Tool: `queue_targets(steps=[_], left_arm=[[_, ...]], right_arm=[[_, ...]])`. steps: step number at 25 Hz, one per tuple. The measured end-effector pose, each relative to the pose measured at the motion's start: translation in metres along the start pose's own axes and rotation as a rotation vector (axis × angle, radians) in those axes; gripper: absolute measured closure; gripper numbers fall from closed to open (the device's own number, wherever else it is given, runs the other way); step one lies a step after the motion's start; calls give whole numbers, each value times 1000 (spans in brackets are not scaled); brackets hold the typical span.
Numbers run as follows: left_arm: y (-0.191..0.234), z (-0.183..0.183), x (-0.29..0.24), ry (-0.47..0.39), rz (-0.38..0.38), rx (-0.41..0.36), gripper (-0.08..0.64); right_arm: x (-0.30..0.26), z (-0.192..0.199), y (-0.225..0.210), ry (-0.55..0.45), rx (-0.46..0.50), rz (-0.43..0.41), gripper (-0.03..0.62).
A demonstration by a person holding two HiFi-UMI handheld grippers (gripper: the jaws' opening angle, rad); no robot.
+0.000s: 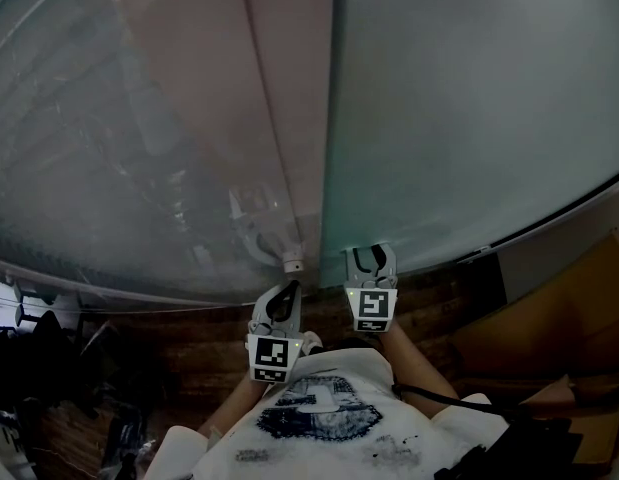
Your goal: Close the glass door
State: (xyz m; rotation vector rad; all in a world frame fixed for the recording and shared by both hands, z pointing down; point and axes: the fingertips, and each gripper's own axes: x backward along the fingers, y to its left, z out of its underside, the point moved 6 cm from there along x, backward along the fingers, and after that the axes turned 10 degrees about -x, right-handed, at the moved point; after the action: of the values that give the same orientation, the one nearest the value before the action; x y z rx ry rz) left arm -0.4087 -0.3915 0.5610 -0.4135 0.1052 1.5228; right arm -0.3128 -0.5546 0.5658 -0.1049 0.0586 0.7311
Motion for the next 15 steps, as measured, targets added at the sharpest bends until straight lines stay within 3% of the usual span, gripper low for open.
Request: queue_targets(steps=[15], left_arm=[[-28,0,18,21,-44,20,558]], right_arm=[[-5,-1,1,25,-9,-10,445]])
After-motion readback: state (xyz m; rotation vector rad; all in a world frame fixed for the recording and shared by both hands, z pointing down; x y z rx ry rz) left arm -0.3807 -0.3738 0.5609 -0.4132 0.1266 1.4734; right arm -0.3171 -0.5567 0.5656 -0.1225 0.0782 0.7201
